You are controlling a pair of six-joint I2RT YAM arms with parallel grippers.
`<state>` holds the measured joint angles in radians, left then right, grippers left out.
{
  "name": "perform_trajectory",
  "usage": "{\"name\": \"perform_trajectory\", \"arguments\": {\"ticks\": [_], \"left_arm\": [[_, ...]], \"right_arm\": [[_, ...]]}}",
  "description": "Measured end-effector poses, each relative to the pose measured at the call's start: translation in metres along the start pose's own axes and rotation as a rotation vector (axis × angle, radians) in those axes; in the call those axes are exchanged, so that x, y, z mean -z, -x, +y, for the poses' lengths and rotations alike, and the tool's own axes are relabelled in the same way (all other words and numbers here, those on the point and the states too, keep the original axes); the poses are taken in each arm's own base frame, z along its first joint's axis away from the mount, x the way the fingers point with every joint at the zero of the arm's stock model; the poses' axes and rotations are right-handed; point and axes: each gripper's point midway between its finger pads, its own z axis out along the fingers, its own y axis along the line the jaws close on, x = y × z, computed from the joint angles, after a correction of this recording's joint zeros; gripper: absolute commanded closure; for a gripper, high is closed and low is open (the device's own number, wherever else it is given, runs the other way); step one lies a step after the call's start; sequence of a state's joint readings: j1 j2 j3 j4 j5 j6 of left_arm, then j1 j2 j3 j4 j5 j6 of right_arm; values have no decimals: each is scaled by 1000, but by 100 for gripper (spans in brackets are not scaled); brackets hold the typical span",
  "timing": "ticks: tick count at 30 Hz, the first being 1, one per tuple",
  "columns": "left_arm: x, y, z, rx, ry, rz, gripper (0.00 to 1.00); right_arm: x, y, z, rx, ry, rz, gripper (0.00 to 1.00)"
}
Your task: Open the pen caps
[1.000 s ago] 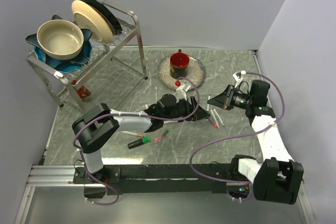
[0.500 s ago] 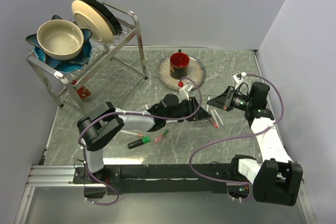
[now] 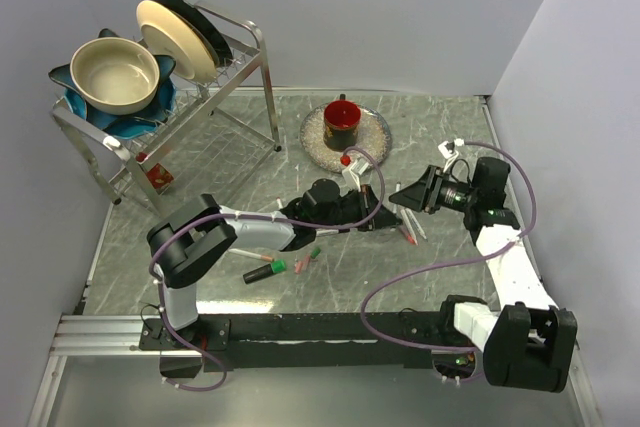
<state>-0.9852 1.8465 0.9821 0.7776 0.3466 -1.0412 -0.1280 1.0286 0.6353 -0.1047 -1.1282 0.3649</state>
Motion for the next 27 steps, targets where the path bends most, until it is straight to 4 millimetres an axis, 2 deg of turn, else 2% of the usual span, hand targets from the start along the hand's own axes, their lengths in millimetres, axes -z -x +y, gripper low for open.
{"name": "perform_trajectory", "arguments": {"ticks": [1,2,3,4,10,14,18,21,22,23,25,27], "left_arm": [[0,0,0,-4,1,2,99],[0,-1,1,-6,1,5,99],[0,-1,1,-7,1,6,99],[0,-2,0,-8,-1,9,99],[1,-3,-2,-20,-11,22,99],[1,8,-9,-56,-19,-9,99],[18,27,-27,-92,-31,-108,99],[42,35,-39,-111,-52,-185,99],[51,29,-41,-117,-64,-173,99],[58,14,-37,-110,-59,-135,99],[73,-38,-10,-76,-3,6,99],[84,-82,18,-36,74,137,99]], "right_arm": [[-1,-2,1,-1,5,8,59],[-3,-4,2,1,10,15,67],[-4,-5,3,7,11,18,86],[-4,-5,2,12,6,19,100],[-6,-4,-4,21,-29,20,100],[-6,14,0,3,-71,-1,100],[-10,37,27,-40,-33,1,100],[-15,40,49,-62,10,21,100],[-16,43,51,-67,3,9,100],[-16,60,46,-31,-36,-54,100],[-8,99,32,30,-122,-203,100],[0,122,26,71,-176,-300,100]]}}
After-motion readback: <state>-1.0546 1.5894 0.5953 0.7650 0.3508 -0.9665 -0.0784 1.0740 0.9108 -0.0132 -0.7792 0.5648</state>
